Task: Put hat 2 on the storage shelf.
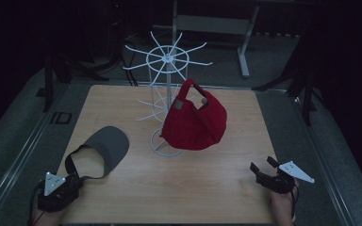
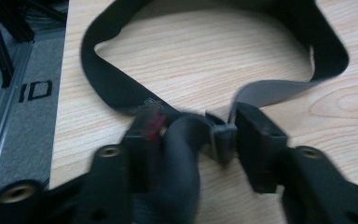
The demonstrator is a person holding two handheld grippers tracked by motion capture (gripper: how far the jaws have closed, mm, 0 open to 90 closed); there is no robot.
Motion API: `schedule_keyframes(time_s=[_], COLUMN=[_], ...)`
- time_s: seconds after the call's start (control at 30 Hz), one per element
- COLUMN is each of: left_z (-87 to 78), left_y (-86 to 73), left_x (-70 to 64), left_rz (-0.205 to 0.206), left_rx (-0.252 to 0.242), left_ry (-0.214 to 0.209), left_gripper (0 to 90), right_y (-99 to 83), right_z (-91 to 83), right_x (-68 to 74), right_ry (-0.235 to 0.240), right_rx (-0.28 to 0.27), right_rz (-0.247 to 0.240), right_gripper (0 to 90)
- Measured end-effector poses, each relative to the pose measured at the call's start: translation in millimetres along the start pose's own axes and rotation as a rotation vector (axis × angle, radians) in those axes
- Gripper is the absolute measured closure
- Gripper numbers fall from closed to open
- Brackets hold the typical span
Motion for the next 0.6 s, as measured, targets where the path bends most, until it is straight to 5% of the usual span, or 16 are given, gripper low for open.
schedule_keyframes(time_s=[0.13,0.33,0.6], left_z=[1.0,-3.8,-18.4], left_y=[1.3,10.8,44.2], left_x=[2.5,-0.5,-9.2], left_rz=[-0.047,-0.031,-0.018], left_rx=[0.007,-0.059,-0.195], left_ry=[-0.004,0.009,-0.018], left_gripper=[81.8,85.1,85.5], right_y=[-0.1,0.0,0.6], right_z=[-0.4,-0.5,-1.1], right_x=[-0.2,-0.3,0.1], right_ry=[0.002,0.002,0.008], right_rx=[-0.001,-0.002,-0.012], right_rz=[0.006,0.007,0.006], right_gripper=[16.3,16.3,16.5])
Point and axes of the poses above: each handheld gripper's, and its own axes: z roughly forward along the jaws, y roughly out of its top, x roughly to its left, the point moved 9 cm from there along z, roughly forward along the jaws, and after that the axes turned 15 degrees about y, right-handed, at the moved point
